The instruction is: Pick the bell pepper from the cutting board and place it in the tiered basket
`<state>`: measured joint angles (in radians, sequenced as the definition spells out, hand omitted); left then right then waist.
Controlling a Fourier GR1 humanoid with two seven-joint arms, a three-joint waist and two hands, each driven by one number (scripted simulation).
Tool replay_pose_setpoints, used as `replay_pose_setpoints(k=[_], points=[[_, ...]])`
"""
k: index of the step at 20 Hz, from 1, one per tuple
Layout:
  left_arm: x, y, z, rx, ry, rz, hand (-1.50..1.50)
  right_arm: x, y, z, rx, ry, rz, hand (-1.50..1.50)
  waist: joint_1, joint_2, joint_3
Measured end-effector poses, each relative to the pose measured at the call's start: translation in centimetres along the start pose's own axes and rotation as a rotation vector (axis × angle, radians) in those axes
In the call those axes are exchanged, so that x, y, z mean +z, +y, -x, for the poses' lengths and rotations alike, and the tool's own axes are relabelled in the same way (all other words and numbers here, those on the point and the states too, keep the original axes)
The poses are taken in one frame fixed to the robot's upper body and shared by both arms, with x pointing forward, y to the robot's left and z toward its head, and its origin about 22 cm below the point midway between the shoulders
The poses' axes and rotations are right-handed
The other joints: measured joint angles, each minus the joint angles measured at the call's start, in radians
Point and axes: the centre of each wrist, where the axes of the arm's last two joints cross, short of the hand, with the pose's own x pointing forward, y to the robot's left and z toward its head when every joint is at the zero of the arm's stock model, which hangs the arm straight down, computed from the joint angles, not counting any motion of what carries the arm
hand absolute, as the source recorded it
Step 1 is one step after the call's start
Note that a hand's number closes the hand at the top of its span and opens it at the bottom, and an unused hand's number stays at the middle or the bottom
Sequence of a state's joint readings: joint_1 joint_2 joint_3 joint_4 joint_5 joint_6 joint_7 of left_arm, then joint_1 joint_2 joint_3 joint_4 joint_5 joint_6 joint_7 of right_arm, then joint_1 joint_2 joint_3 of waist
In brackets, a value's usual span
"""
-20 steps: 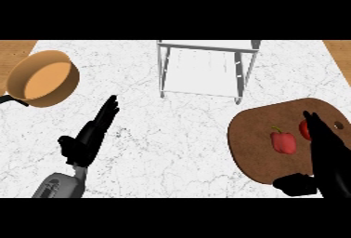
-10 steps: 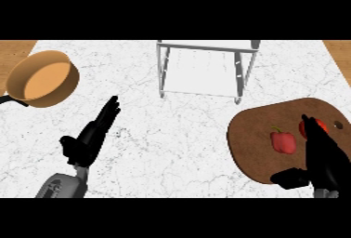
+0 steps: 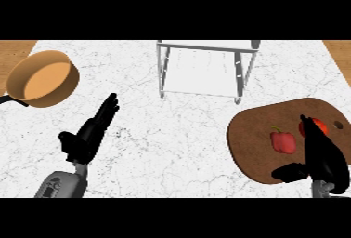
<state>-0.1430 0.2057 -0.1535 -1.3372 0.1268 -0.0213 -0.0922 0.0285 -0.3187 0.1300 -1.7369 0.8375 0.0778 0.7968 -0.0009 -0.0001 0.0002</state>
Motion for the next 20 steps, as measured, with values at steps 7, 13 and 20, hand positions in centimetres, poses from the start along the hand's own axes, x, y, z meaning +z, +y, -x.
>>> replay_pose_setpoints(k=[7, 13, 20], points=[[0.7, -0.3, 0.5, 0.001, -0.001, 0.001, 0.0, -0.6, 1.3, 0.1, -0.045, -0.049, 0.015, 1.5, 0.001, -0.003, -0.004], [0.2, -0.4, -0.1, 0.005, -0.006, 0.001, 0.0, -1.5, 2.1, -1.3, -0.088, -0.157, 0.106, 1.5, 0.002, -0.004, -0.006], [0.5, 0.0, 0.3, -0.003, -0.004, -0.001, 0.0, -2.3, 1.4, -0.9, -0.081, -0.207, 0.129, 1.5, 0.001, -0.002, -0.003]])
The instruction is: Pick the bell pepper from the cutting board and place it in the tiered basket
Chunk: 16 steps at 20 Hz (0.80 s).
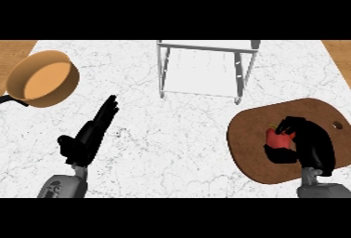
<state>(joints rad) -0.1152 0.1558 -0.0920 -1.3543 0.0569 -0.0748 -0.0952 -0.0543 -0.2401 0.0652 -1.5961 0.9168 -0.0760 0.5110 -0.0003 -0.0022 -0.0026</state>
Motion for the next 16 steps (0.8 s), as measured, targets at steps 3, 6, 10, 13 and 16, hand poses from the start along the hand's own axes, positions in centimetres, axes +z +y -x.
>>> replay_pose_setpoints(k=[3, 6, 10, 13, 16], points=[[-0.2, -0.3, 0.1, 0.005, 0.002, 0.01, 0.0, -2.7, -1.8, 2.2, 0.084, -0.034, -0.057, 1.5, 0.005, 0.001, -0.001], [-0.1, -0.6, 0.1, 0.008, -0.001, 0.024, 0.0, -5.4, -4.5, 5.1, 0.193, -0.071, -0.138, 1.5, 0.022, 0.005, -0.001], [-0.2, -0.8, -0.2, 0.007, -0.002, 0.026, 0.0, -9.4, -8.4, 7.5, 0.247, -0.124, -0.149, 1.5, 0.027, 0.006, -0.001], [-0.1, -1.0, -0.1, 0.007, -0.002, 0.017, 0.0, -11.2, -10.4, 7.9, 0.147, -0.165, -0.132, 1.5, 0.022, 0.006, 0.002], [-0.1, -0.8, 0.1, 0.009, 0.001, 0.007, 0.0, -12.0, -12.1, 6.5, -0.016, -0.243, -0.12, 1.5, 0.012, 0.003, 0.002]])
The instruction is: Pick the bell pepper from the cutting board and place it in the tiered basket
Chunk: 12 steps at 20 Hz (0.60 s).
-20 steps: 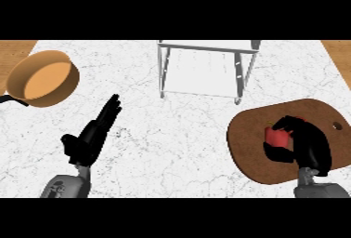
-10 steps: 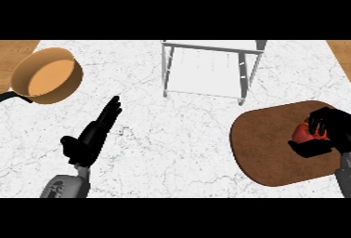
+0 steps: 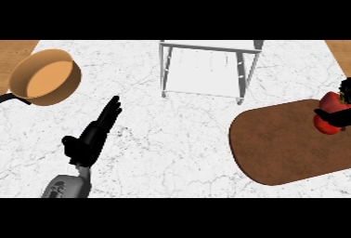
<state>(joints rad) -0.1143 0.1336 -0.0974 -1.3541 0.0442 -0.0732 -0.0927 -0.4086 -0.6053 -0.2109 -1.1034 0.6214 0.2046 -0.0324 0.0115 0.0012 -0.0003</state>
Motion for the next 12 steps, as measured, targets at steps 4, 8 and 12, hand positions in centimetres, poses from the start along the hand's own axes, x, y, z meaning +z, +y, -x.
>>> replay_pose_setpoints(k=[4, 8, 12], points=[[-0.1, 0.2, 0.0, 0.004, 0.001, 0.001, 0.0, -1.1, -2.9, -2.9, -0.124, -0.123, 0.078, 1.5, -0.004, -0.002, 0.0], [0.0, 0.5, 0.0, 0.0, 0.01, -0.003, 0.0, -1.4, -5.9, -6.4, -0.175, -0.21, 0.109, 1.5, -0.007, -0.003, 0.0], [-0.3, 0.0, 0.0, -0.007, 0.005, -0.001, 0.0, -1.8, -8.3, -10.7, -0.209, -0.233, 0.107, 1.5, -0.006, -0.002, 0.0]])
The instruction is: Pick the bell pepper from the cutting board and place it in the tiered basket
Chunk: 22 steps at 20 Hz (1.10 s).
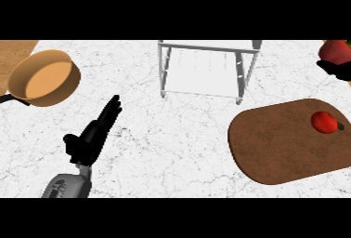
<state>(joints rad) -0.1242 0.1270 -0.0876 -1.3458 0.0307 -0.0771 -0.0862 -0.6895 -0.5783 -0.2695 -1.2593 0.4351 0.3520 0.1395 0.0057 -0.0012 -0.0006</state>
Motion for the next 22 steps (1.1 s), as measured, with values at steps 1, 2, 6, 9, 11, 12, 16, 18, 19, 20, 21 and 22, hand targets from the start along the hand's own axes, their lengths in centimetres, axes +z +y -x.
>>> replay_pose_setpoints(k=[1, 2, 6, 9, 11, 12, 16, 18, 19, 20, 21, 22], points=[[0.0, -0.1, -0.2, 0.002, -0.002, 0.001, 0.0, -0.6, -0.1, -1.3, -0.015, -0.006, 0.005, 1.5, 0.003, 0.0, 0.0], [0.2, -0.2, 0.1, 0.005, -0.005, 0.001, 0.0, -1.2, -0.3, -2.5, -0.024, -0.008, 0.007, 1.5, 0.005, 0.0, 0.0], [0.0, 0.1, -0.1, 0.0, -0.006, 0.016, 0.0, -3.8, 0.2, -7.7, -0.054, -0.003, 0.009, 1.5, 0.014, 0.002, -0.001], [-0.3, -0.2, -0.1, 0.004, -0.004, 0.016, 0.0, -5.6, 0.9, -11.0, -0.066, 0.005, -0.005, 1.5, 0.016, 0.004, -0.001], [-0.2, -0.3, -0.2, 0.0, -0.009, 0.02, 0.0, -6.7, 1.4, -12.9, -0.077, 0.014, -0.016, 1.5, 0.02, 0.005, -0.001], [-0.1, -0.5, -0.2, 0.003, -0.01, 0.024, 0.0, -7.3, 1.6, -13.5, -0.083, 0.018, -0.016, 1.5, 0.023, 0.006, -0.001], [-0.1, 0.1, -0.4, 0.001, -0.015, 0.028, 0.0, -9.2, 3.2, -15.5, -0.078, 0.029, -0.051, 1.5, 0.029, 0.009, 0.0], [-0.4, 0.2, -0.5, -0.001, -0.015, 0.033, 0.0, -9.9, 5.0, -16.4, -0.071, 0.024, -0.077, 1.5, 0.031, 0.011, 0.0], [-0.5, 0.3, -0.4, 0.0, -0.016, 0.038, 0.0, -10.2, 5.8, -16.7, -0.068, 0.025, -0.087, 1.5, 0.033, 0.013, 0.0], [-0.9, 0.3, -0.6, 0.002, -0.016, 0.039, 0.0, -10.5, 6.5, -17.1, -0.068, 0.025, -0.096, 1.5, 0.034, 0.014, 0.0], [-0.9, 0.0, -0.8, 0.005, -0.018, 0.041, 0.0, -10.8, 7.0, -17.6, -0.069, 0.025, -0.102, 1.5, 0.037, 0.014, 0.0], [-0.9, -0.2, -0.8, 0.002, -0.02, 0.043, 0.0, -11.0, 7.9, -18.0, -0.068, 0.025, -0.104, 1.5, 0.04, 0.015, 0.0]])
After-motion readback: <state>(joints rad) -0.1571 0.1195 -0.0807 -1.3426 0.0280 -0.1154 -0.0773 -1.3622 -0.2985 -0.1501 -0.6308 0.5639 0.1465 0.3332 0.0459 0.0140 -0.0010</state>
